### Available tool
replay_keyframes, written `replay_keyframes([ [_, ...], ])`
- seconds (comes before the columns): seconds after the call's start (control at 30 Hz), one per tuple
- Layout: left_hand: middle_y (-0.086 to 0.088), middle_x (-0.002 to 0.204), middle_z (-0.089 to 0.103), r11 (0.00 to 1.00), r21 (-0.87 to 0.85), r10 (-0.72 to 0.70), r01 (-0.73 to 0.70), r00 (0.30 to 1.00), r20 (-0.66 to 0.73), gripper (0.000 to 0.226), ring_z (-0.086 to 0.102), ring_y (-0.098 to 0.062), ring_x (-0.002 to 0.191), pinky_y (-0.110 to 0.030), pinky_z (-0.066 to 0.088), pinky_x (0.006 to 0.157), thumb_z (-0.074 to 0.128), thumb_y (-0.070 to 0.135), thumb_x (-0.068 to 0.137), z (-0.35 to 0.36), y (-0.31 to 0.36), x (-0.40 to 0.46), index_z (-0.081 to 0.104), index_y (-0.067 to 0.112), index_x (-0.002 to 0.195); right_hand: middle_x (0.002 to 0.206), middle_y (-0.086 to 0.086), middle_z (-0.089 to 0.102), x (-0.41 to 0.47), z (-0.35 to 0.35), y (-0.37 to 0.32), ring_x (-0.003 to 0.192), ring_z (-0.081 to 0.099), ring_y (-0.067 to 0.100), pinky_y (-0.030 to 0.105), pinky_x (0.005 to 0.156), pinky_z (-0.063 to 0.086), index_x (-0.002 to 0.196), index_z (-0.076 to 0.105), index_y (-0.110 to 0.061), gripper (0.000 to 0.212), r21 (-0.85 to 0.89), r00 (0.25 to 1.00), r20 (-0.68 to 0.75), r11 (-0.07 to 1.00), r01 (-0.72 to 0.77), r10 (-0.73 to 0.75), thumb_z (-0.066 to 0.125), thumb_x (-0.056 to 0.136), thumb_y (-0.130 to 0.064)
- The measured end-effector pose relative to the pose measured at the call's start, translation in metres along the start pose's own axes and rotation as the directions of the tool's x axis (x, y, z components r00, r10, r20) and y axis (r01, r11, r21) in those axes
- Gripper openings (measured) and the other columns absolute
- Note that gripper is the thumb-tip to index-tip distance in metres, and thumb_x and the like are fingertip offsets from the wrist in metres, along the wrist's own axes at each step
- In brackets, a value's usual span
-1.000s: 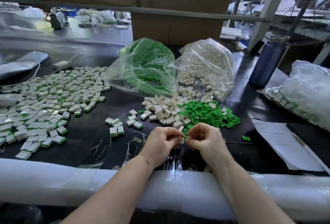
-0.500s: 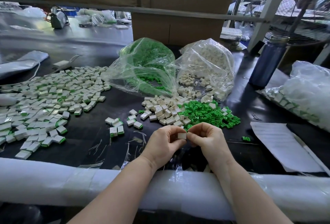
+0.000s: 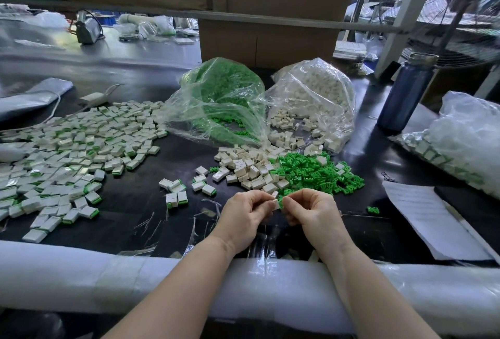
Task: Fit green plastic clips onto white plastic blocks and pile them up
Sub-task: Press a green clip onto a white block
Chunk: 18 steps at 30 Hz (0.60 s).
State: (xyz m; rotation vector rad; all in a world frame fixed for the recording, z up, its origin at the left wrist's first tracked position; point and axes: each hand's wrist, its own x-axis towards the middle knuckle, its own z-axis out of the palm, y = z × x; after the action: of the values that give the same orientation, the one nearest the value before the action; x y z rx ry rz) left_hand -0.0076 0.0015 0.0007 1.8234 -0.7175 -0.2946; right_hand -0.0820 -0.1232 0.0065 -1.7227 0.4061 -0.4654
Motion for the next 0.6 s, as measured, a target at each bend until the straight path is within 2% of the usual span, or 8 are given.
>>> replay_keyframes([
  [0.13, 0.014, 0.072, 0.063, 0.999, 0.045, -0.005, 0.004, 1.0, 0.017, 0.01, 0.055, 0.003, 0.066, -0.01, 0.044, 0.069, 0.063, 0.017, 0.088, 0.0005, -0.0006, -0.0002, 0.066, 0.025, 0.083, 0.055, 0.001, 0.058, 0.0006, 0.0022, 0.0004, 0.047, 0.051, 0.005, 0.018, 0.049, 0.047, 0.069, 0.063, -0.008, 0.016, -0.053, 1.0, 0.013, 0.999, -0.009, 0.01, 0.064, 0.085, -0.004],
  [0.23, 0.013, 0.078, 0.065, 0.996, 0.087, -0.002, 0.0, 1.0, 0.015, 0.008, 0.057, 0.002, 0.072, -0.008, 0.044, 0.073, 0.062, 0.018, 0.089, -0.0002, -0.0018, -0.0004, 0.069, 0.021, 0.09, 0.055, 0.0, 0.058, -0.0005, 0.0021, -0.0001, 0.048, 0.05, 0.006, 0.022, 0.051, 0.046, 0.067, 0.063, -0.012, 0.019, -0.129, 0.999, 0.033, 0.991, 0.02, -0.016, 0.064, 0.085, -0.006],
  [0.33, 0.009, 0.083, 0.066, 0.993, 0.114, 0.003, -0.004, 1.0, 0.012, 0.013, 0.059, -0.003, 0.079, -0.013, 0.046, 0.078, 0.062, 0.018, 0.089, 0.0002, -0.0015, -0.001, 0.071, 0.016, 0.097, 0.055, 0.0, 0.059, -0.0005, 0.0011, 0.0001, 0.048, 0.05, 0.008, 0.024, 0.052, 0.047, 0.066, 0.063, -0.013, 0.02, -0.145, 0.999, 0.04, 0.989, 0.016, -0.01, 0.064, 0.085, -0.005],
  [0.5, 0.005, 0.085, 0.065, 0.985, 0.169, 0.031, -0.034, 0.999, 0.021, 0.012, 0.061, -0.01, 0.084, -0.02, 0.048, 0.081, 0.061, 0.016, 0.089, 0.001, 0.0011, -0.0028, 0.071, 0.013, 0.096, 0.055, 0.002, 0.058, 0.0002, 0.0013, 0.0003, 0.051, 0.051, 0.011, 0.027, 0.055, 0.046, 0.063, 0.061, -0.015, 0.023, -0.176, 0.999, 0.043, 0.984, -0.003, 0.011, 0.064, 0.085, -0.005],
  [0.6, 0.004, 0.086, 0.064, 0.977, 0.207, 0.054, -0.061, 0.998, 0.039, 0.013, 0.06, -0.012, 0.084, -0.022, 0.047, 0.081, 0.061, 0.016, 0.089, 0.0003, 0.0015, -0.0026, 0.07, 0.011, 0.096, 0.055, 0.0, 0.058, -0.0004, -0.0004, -0.0008, 0.05, 0.05, 0.008, 0.024, 0.054, 0.045, 0.063, 0.061, -0.016, 0.024, -0.194, 0.997, 0.079, 0.981, 0.01, 0.005, 0.064, 0.084, -0.005],
])
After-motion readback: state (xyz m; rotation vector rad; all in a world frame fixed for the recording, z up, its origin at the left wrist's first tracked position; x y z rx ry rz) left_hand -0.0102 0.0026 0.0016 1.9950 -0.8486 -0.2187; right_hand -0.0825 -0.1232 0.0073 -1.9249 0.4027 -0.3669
